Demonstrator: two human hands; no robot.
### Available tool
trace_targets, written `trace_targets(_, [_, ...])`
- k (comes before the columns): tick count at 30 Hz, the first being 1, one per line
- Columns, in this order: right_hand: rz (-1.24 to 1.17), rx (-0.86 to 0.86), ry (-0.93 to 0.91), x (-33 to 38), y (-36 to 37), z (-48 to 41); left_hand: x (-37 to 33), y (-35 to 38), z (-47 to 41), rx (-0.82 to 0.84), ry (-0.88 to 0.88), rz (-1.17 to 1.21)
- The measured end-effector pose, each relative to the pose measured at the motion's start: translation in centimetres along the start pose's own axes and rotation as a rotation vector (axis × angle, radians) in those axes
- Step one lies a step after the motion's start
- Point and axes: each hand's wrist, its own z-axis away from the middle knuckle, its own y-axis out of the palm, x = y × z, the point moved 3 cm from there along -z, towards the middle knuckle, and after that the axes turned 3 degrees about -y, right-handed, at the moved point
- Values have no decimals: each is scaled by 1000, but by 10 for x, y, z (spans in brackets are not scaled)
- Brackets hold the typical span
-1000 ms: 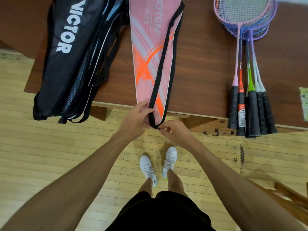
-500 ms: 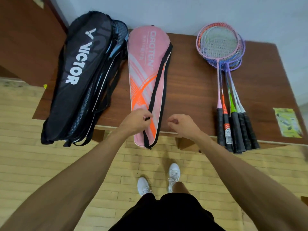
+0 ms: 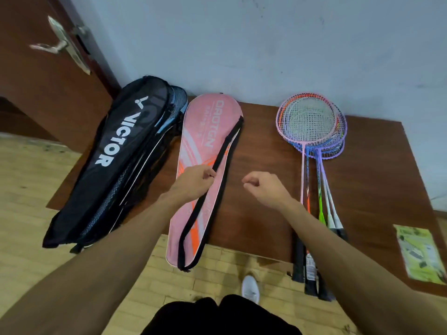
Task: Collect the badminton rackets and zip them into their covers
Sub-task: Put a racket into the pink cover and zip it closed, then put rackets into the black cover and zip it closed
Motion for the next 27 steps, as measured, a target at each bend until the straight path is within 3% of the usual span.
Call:
trace_targets(6, [24, 70, -70, 20, 8, -48, 42, -23, -4, -130, -205, 0])
trace_targets(12, [46, 150, -141, 73, 59, -113, 140, -70, -20, -259, -351, -17])
trace_targets(17, [32, 164, -109, 113, 110, -153, 214, -103, -39, -349, -427, -188])
trace_targets(22, [22, 168, -80, 140, 151, -178, 273, -104, -42, -220, -471, -276])
trace_targets(27, [38, 174, -68, 149, 168, -186, 291, -102, -41, -176, -359, -284])
